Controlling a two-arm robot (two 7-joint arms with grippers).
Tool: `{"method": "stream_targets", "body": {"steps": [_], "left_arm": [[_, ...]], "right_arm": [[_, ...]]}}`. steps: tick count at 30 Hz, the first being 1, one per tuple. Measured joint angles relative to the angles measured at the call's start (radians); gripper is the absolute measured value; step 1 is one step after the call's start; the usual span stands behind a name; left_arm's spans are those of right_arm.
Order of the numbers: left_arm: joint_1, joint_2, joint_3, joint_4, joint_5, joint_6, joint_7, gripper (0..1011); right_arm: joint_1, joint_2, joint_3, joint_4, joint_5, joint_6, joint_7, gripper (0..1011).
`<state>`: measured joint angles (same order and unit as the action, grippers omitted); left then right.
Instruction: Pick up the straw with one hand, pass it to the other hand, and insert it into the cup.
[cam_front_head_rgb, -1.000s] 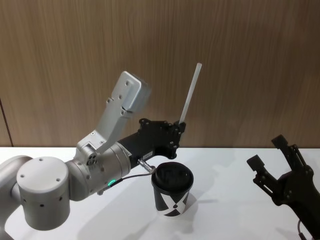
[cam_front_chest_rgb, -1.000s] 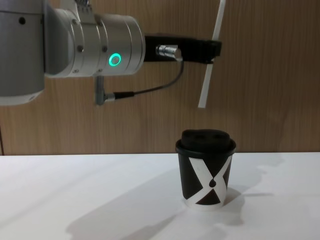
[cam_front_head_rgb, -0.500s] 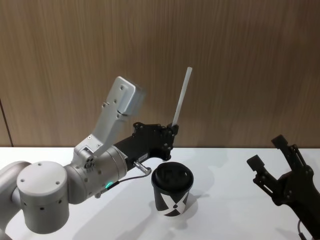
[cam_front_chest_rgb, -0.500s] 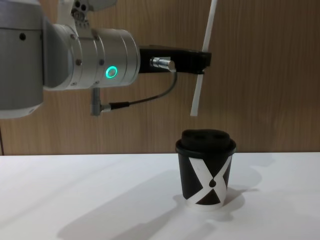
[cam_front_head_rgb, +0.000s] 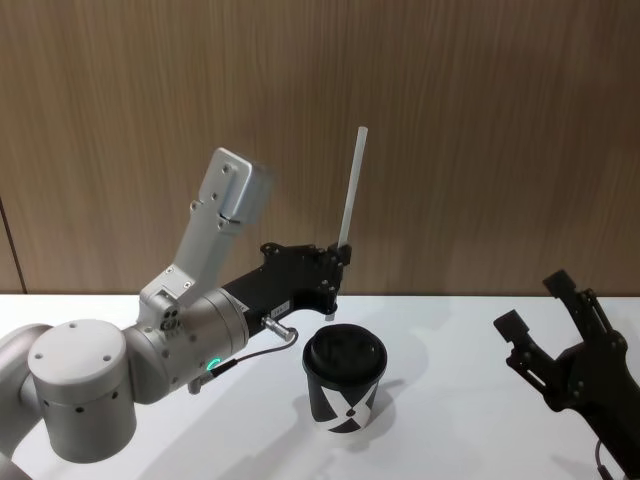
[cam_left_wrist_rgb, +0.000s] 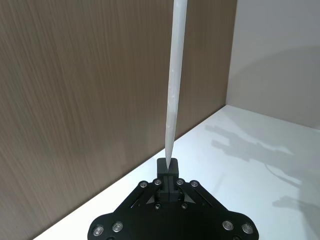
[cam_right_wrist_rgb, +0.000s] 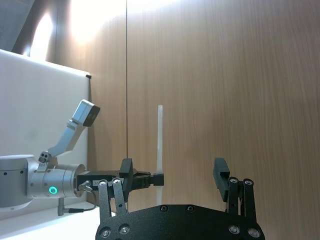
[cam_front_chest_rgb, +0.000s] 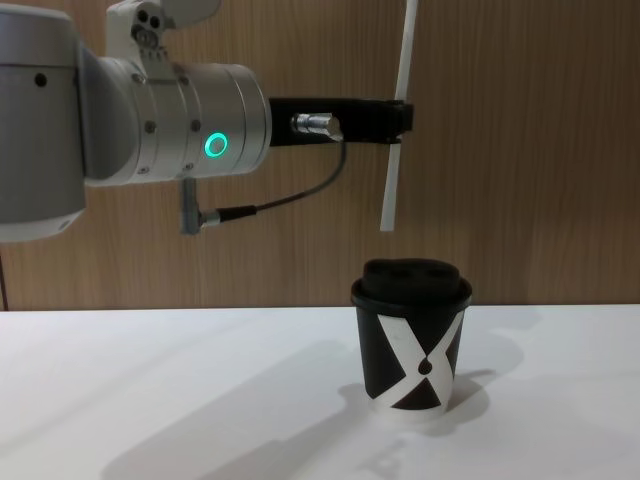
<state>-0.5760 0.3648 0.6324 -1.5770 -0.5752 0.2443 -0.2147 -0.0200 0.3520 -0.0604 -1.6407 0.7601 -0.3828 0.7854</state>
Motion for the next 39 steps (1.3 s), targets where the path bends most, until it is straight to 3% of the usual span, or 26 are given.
{"method": "stream_targets", "body": {"steps": [39], "left_arm": [[-0.019,-0.061,0.005,0.048,0.018,0.021,-0.049,0]], "right_arm": [[0.0,0.0,0.0,0.0,0.0,0.0,0.0,1001]]}}
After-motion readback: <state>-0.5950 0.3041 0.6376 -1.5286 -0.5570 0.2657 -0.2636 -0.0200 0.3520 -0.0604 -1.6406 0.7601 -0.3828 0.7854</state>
